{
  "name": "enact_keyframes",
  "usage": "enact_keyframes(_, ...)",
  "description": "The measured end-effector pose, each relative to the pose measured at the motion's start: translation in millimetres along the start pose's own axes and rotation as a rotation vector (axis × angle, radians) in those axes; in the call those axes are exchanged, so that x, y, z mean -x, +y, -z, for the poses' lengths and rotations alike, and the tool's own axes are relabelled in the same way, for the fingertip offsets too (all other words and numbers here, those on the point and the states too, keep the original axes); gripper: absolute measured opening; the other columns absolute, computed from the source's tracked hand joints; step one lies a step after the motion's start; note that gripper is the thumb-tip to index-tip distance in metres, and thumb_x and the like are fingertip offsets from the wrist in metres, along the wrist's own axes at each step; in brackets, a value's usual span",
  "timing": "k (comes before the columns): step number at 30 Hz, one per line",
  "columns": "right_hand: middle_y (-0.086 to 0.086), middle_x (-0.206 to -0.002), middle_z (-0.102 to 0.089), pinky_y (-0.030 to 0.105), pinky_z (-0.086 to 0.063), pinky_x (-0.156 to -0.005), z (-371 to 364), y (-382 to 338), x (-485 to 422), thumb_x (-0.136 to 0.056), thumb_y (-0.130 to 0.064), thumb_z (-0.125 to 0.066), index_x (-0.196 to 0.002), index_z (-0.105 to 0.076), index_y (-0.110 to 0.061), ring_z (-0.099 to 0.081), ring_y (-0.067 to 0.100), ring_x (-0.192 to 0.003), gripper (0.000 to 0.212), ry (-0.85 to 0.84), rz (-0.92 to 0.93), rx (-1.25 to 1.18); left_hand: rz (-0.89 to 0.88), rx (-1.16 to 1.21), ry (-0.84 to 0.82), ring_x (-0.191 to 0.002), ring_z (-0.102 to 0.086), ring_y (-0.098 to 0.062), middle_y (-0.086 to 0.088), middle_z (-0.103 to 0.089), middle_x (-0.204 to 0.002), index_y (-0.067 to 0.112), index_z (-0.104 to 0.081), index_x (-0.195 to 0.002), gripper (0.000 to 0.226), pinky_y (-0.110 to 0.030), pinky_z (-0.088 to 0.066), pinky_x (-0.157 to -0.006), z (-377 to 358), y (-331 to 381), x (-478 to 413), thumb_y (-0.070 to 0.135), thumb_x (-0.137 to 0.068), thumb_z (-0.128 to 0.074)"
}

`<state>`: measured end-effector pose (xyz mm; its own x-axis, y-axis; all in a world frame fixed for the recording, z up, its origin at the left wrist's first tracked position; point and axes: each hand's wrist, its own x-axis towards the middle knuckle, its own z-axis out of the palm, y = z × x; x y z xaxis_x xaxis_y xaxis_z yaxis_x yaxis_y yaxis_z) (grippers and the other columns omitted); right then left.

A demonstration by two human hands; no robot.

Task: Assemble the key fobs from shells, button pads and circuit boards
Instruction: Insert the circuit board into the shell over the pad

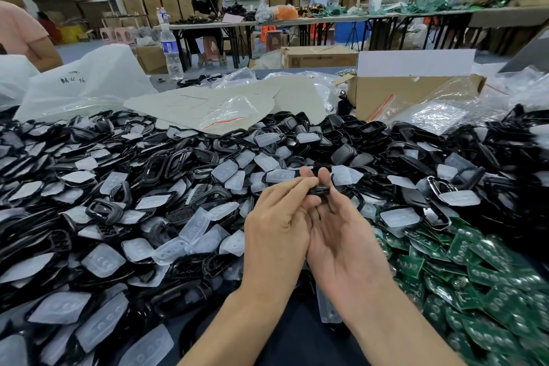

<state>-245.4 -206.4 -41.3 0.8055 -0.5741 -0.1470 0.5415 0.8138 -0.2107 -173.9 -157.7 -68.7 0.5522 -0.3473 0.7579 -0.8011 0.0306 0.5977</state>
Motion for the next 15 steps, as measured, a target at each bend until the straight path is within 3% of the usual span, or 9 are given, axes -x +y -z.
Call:
enact_keyframes(7, 0.015, -0.124, -0.071, 0.023, -0.062, -0.072, -1.2, 0.0, 1.3, -0.105, -0.017, -0.044, -0.101, -0.076, -0.003, -0.072, 0.014, -0.081, 0.035, 0.019, 0.014, -0.003, -0.005, 0.033, -0.008, -0.103, -0.067, -0.009, 0.015, -0.069, -0.109, 0.014, -0.078, -0.11, 0.034, -0.02, -0.053, -0.093, -1.2, -2.4, 1.4, -0.003, -0.085, -0.061)
enact_keyframes(9, 0.016, -0.124, -0.071, 0.024, -0.062, -0.077, -2.0, -1.0, 1.7, -0.105, -0.017, -0.044, -0.097, -0.078, -0.002, -0.072, 0.016, -0.089, 0.037, 0.022, 0.014, 0.014, 0.018, 0.046, -0.04, -0.106, -0.065, -0.009, 0.016, -0.068, -0.111, 0.016, -0.076, -0.113, 0.031, -0.021, -0.051, -0.095, -0.5, -1.6, 1.1, 0.004, -0.09, -0.06)
enact_keyframes(12, 0.016, -0.127, -0.069, 0.022, -0.058, -0.086, -3.2, -3.5, 0.6, -0.104, -0.016, -0.045, -0.11, -0.071, -0.002, -0.068, 0.016, -0.099, 0.031, 0.024, 0.021, 0.027, 0.044, 0.063, -0.123, -0.111, -0.062, -0.009, 0.017, -0.066, -0.115, 0.02, -0.073, -0.118, 0.026, -0.021, -0.048, -0.097, 1.0, 0.6, -0.4, 0.016, -0.096, -0.058)
enact_keyframes(15, 0.015, -0.126, -0.07, 0.022, -0.062, -0.076, -0.8, -5.2, -1.4, -0.106, -0.016, -0.043, -0.118, -0.069, -0.003, -0.071, 0.018, -0.104, 0.032, 0.024, 0.042, 0.064, 0.069, 0.08, -0.188, -0.116, -0.058, -0.006, 0.017, -0.066, -0.118, 0.023, -0.072, -0.119, 0.026, -0.019, -0.045, -0.101, 1.2, 1.3, -1.2, 0.023, -0.094, -0.062)
